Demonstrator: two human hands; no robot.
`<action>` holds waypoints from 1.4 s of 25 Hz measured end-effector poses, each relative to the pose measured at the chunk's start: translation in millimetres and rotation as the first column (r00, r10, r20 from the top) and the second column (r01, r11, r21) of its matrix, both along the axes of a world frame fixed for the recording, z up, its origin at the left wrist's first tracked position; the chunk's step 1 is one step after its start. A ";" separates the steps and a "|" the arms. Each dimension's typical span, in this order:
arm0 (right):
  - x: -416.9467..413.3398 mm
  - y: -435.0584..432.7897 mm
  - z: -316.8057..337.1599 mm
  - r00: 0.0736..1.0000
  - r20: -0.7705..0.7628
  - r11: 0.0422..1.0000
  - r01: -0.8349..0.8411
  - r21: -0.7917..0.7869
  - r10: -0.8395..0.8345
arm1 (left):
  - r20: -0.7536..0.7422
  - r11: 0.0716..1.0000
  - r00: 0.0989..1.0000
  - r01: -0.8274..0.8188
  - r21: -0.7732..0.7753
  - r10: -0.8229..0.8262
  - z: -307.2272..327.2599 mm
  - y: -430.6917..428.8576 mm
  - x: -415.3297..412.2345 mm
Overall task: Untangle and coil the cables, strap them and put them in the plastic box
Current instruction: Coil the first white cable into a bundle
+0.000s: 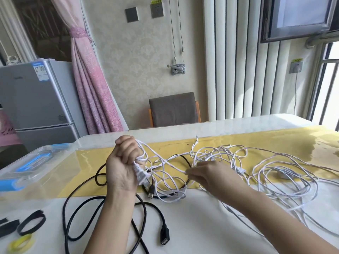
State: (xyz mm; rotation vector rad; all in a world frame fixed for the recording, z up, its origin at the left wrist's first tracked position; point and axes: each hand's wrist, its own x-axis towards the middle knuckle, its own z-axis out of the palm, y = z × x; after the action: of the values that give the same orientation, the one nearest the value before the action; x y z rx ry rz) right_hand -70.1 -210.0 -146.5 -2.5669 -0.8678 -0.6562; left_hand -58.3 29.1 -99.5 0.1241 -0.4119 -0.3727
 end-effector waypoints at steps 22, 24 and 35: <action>-11.9 -33.3 45.6 0.865 0.491 0.934 -0.087 0.348 -0.102 | 0.539 -0.137 0.842 -0.534 0.834 -0.004 -8.6 -60.8 -18.8; -6.7 -41.9 45.0 0.862 0.477 0.921 -0.030 0.389 -0.173 | 0.386 -0.024 0.917 -0.390 0.920 -0.099 -2.7 -62.4 -24.0; 20.1 -79.4 26.9 0.855 0.245 0.802 0.278 0.528 -0.457 | 0.309 0.767 0.789 0.294 0.570 -0.532 6.6 -38.1 -22.8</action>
State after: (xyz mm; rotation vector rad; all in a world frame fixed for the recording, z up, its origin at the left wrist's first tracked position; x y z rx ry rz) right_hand -50.1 -289.3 -119.6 -2.1923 -0.2198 -1.3155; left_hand -81.1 -9.0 -92.9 0.6446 -0.8148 -0.9169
